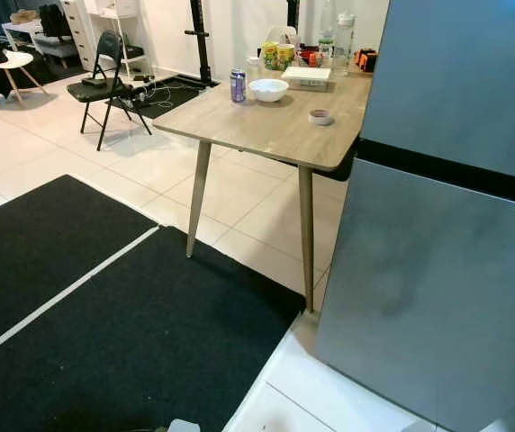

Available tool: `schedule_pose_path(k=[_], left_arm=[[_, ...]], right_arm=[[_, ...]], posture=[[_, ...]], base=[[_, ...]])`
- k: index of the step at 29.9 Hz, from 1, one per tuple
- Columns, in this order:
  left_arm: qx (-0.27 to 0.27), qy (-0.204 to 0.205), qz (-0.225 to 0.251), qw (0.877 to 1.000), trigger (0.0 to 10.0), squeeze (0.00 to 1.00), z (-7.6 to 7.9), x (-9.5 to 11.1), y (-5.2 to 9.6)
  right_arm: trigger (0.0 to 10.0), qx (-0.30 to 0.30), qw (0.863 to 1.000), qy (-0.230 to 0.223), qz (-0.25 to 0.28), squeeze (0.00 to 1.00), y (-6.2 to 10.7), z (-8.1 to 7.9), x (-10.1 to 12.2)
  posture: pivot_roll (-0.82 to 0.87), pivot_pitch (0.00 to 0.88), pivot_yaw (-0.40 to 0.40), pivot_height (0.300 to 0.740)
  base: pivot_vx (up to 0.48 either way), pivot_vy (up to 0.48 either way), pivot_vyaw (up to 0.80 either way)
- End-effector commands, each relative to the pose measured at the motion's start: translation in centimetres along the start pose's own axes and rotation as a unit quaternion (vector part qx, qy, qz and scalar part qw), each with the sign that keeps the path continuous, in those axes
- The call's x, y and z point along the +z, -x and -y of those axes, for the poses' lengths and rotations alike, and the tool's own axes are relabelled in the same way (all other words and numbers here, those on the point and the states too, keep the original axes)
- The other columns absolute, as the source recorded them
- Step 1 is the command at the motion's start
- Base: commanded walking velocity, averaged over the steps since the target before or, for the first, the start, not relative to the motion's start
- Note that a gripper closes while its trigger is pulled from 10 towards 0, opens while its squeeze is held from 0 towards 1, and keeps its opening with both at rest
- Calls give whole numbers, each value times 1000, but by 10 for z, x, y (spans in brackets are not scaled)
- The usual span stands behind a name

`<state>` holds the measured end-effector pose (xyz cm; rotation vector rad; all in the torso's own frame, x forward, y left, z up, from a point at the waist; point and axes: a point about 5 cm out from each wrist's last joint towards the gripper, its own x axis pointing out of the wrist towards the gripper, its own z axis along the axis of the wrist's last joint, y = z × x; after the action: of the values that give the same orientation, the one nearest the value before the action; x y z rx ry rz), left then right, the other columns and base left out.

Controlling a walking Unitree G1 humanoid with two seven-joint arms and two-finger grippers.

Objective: Restocking fridge

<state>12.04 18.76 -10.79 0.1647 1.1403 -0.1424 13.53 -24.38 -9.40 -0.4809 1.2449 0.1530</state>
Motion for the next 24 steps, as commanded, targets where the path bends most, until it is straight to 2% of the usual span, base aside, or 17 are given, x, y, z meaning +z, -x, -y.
schedule_pose_path(k=[1, 11, 20, 24], left_arm=[[-1, -8, -1, 1000, 10000, 0, 0, -2, 0], [-18, -24, -10, 1000, 10000, 0, 12, -10, 1], [-25, -25, -7, 999, 10000, 0, 18, -9, 0], [-28, -26, 1, 999, 10000, 0, 18, -2, -1]], right_arm=[[10000, 2, 1000, -2, -5, 0, 0, 0, -6], [10000, 12, 1000, 1, -19, 0, 1, -5, -20], [10000, 12, 1000, 6, -12, 0, 0, -6, -10], [10000, 19, 1000, -1, -3, 0, 0, -6, -2]], posture=[[-77, 0, -17, 740], [-61, 0, -23, 740], [-55, 0, -32, 740], [-59, 0, -32, 740]], base=[[0, 0, 0], [0, 0, 0], [0, 0, 0], [0, 0, 0]])
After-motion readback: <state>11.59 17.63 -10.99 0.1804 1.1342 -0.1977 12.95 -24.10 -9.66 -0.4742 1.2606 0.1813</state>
